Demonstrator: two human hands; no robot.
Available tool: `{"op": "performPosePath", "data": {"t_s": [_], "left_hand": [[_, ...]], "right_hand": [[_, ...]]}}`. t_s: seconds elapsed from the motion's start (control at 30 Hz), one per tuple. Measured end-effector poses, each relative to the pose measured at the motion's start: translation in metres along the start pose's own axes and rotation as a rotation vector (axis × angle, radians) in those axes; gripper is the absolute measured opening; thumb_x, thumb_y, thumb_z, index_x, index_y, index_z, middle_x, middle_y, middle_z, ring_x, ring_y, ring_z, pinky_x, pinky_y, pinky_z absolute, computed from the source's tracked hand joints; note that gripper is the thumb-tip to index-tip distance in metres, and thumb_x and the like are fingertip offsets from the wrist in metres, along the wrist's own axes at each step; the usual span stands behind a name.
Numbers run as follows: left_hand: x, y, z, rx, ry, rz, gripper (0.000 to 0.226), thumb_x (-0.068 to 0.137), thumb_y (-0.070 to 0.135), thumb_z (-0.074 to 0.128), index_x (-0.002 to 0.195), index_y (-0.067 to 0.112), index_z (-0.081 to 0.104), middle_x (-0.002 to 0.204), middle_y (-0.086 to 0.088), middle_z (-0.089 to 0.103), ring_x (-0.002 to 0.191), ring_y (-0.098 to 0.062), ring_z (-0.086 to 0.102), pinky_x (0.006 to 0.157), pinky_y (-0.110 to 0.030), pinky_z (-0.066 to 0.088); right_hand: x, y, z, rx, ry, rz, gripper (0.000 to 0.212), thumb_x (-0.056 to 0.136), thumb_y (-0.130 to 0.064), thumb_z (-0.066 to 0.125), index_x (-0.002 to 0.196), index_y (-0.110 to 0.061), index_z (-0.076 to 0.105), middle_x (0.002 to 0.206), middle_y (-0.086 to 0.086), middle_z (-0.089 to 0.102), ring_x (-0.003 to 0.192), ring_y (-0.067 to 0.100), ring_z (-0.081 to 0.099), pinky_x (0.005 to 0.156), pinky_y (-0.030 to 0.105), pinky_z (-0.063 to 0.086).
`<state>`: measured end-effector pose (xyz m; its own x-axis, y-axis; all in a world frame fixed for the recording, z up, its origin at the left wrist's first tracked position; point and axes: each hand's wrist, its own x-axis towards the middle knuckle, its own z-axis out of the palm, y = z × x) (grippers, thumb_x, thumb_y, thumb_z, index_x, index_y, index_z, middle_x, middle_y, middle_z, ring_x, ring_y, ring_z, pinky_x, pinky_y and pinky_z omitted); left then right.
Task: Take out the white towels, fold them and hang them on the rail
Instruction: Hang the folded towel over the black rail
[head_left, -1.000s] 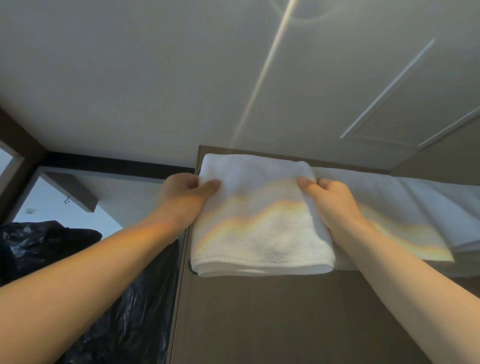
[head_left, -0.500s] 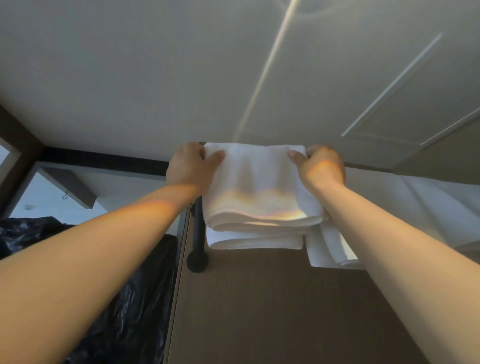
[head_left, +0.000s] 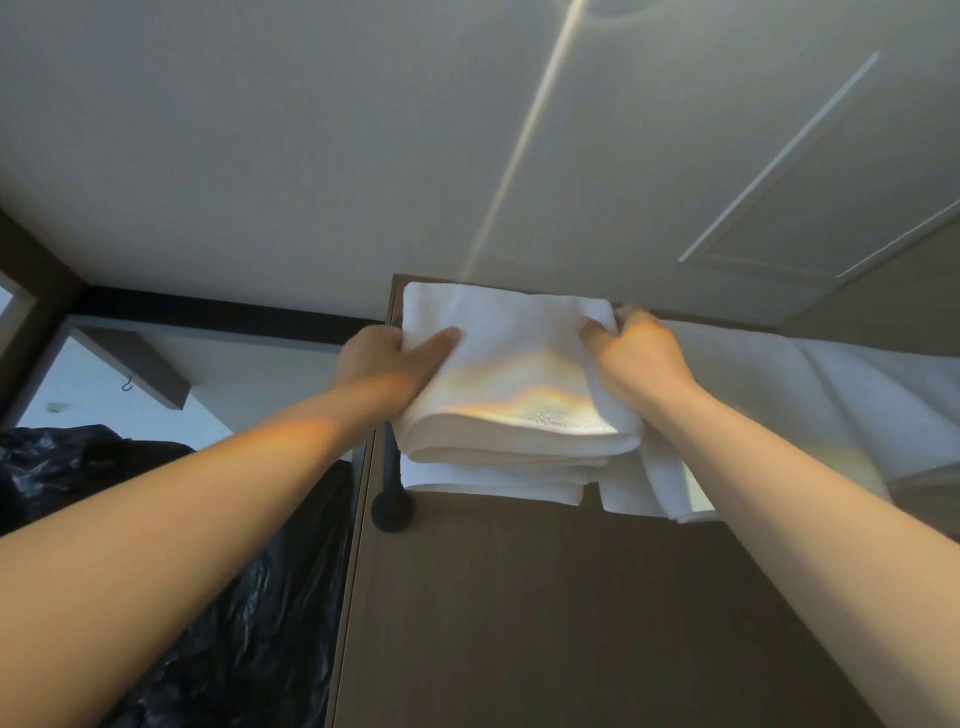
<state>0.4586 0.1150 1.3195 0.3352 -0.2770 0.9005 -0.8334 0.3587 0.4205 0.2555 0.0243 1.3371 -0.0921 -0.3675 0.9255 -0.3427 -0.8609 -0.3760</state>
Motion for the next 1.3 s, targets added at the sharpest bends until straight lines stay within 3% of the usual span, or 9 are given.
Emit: {"op": "performPosePath", "data": {"t_s": [0.13, 0.23, 0.33, 0.57, 0.73, 0.93, 1.07, 1.17, 1.3], "left_hand": [[-0.022, -0.021, -0.001, -0.161, -0.218, -0.072, 0.054, 0.077, 0.069, 0.059, 0.096, 0.019, 0.068, 0.094, 0.0, 0.072, 0.085, -0.018, 0.069, 0.076, -0.034, 0.056], [-0.028, -0.036, -0.005, -0.32, -0.452, -0.222, 0.07, 0.066, 0.073, 0.063, 0.112, 0.02, 0.065, 0.11, -0.004, 0.07, 0.101, -0.024, 0.067, 0.095, -0.045, 0.053], [-0.028, -0.047, -0.003, -0.466, -0.608, -0.304, 0.073, 0.065, 0.071, 0.066, 0.123, 0.028, 0.057, 0.117, -0.002, 0.068, 0.11, -0.024, 0.064, 0.104, -0.051, 0.046], [-0.033, -0.048, 0.005, -0.539, -0.419, -0.21, 0.069, 0.059, 0.064, 0.072, 0.107, 0.015, 0.066, 0.101, -0.004, 0.074, 0.086, -0.018, 0.073, 0.067, -0.028, 0.058], [-0.034, -0.051, 0.008, -0.475, -0.261, -0.1, 0.066, 0.057, 0.059, 0.078, 0.096, 0.007, 0.073, 0.095, -0.007, 0.076, 0.09, -0.027, 0.072, 0.083, -0.038, 0.057], [-0.032, -0.051, 0.0, -0.502, -0.524, -0.139, 0.064, 0.06, 0.053, 0.08, 0.109, 0.013, 0.068, 0.098, -0.001, 0.075, 0.091, -0.017, 0.072, 0.074, -0.025, 0.057], [-0.042, -0.059, -0.001, -0.384, -0.503, -0.063, 0.057, 0.064, 0.056, 0.077, 0.098, 0.01, 0.074, 0.094, -0.001, 0.076, 0.088, -0.015, 0.072, 0.075, -0.025, 0.058], [-0.048, -0.065, 0.001, -0.416, -0.498, -0.069, 0.055, 0.066, 0.053, 0.077, 0.096, 0.007, 0.075, 0.098, -0.005, 0.076, 0.094, -0.02, 0.071, 0.087, -0.034, 0.058], [-0.048, -0.065, 0.002, -0.447, -0.487, -0.087, 0.055, 0.063, 0.052, 0.08, 0.095, 0.007, 0.076, 0.096, -0.007, 0.075, 0.09, -0.019, 0.07, 0.088, -0.035, 0.057]], "right_hand": [[-0.042, 0.014, -0.001, 0.07, -0.072, 0.072, 0.047, 0.094, -0.046, 0.054, 0.122, -0.007, 0.05, 0.11, 0.005, 0.056, 0.092, 0.025, 0.053, 0.068, 0.032, 0.036], [-0.069, 0.023, 0.0, 0.356, -0.244, 0.226, 0.041, 0.094, -0.043, 0.058, 0.115, -0.008, 0.053, 0.111, 0.005, 0.062, 0.087, 0.026, 0.069, 0.061, 0.034, 0.057], [-0.078, 0.026, 0.0, 0.649, -0.421, 0.397, 0.041, 0.091, -0.038, 0.066, 0.113, -0.006, 0.055, 0.11, 0.007, 0.063, 0.064, 0.017, 0.072, 0.057, 0.026, 0.059], [-0.079, 0.04, 0.003, 0.558, -0.461, 0.311, 0.036, 0.087, -0.041, 0.07, 0.11, -0.013, 0.064, 0.092, 0.002, 0.061, 0.052, 0.007, 0.052, 0.052, 0.018, 0.047], [-0.085, 0.049, 0.005, 0.507, -0.435, 0.196, 0.024, 0.1, -0.033, 0.053, 0.116, -0.016, 0.057, 0.095, 0.006, 0.075, 0.045, 0.009, 0.053, 0.046, 0.019, 0.045], [-0.087, 0.05, 0.011, 0.48, -0.416, 0.145, 0.02, 0.104, -0.026, 0.045, 0.11, -0.013, 0.059, 0.078, 0.009, 0.074, 0.042, 0.009, 0.049, 0.043, 0.02, 0.043], [-0.088, 0.057, 0.011, 0.445, -0.354, 0.152, 0.023, 0.103, -0.029, 0.047, 0.105, -0.012, 0.063, 0.074, 0.008, 0.074, 0.043, 0.008, 0.05, 0.043, 0.02, 0.043], [-0.091, 0.06, 0.012, 0.464, -0.314, 0.207, 0.026, 0.101, -0.033, 0.051, 0.098, -0.011, 0.064, 0.077, 0.009, 0.074, 0.049, 0.01, 0.058, 0.051, 0.022, 0.05], [-0.095, 0.062, 0.014, 0.41, -0.254, 0.214, 0.03, 0.098, -0.037, 0.055, 0.099, -0.008, 0.065, 0.104, 0.011, 0.071, 0.093, 0.024, 0.069, 0.089, 0.041, 0.056]]}}
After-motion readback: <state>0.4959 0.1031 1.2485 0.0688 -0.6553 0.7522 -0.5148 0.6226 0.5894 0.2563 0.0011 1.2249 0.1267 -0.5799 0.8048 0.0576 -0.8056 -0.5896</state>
